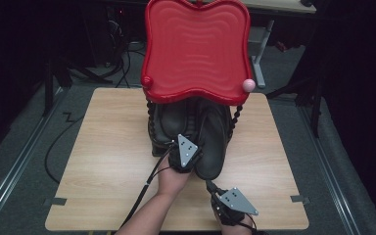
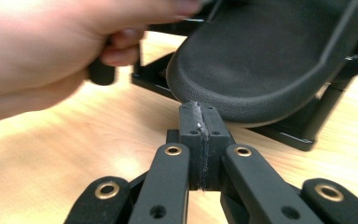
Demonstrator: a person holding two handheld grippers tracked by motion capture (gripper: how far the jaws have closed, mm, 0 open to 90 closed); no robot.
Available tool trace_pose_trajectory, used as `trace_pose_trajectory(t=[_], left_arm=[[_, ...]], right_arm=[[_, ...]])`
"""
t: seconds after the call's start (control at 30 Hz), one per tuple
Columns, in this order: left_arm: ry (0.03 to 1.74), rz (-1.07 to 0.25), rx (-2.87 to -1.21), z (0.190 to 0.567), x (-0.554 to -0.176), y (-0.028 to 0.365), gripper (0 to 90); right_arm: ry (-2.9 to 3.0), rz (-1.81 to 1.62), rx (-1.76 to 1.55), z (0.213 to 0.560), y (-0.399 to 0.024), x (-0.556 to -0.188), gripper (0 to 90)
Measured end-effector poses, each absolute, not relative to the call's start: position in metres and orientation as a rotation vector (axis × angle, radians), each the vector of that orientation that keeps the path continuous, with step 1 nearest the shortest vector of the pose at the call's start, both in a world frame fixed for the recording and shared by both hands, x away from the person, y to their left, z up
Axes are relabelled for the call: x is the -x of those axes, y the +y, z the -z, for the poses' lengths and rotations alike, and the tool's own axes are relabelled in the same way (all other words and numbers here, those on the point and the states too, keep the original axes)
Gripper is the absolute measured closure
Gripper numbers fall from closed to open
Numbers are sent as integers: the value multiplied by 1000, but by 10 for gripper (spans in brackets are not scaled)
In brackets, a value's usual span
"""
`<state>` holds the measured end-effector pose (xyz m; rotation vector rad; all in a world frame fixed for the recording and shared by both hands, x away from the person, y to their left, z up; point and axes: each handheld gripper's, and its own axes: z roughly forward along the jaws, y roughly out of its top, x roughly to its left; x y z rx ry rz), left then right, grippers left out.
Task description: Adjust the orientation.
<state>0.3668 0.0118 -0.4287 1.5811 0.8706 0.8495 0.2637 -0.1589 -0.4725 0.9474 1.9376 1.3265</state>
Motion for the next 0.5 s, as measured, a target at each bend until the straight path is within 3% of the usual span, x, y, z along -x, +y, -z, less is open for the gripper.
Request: trace_pose_trajectory(t=[0.5], left_arm=[[863, -844, -1583, 432, -371, 21, 595]], right_arm=[[1869, -1346, -1018, 470, -149, -307, 890]])
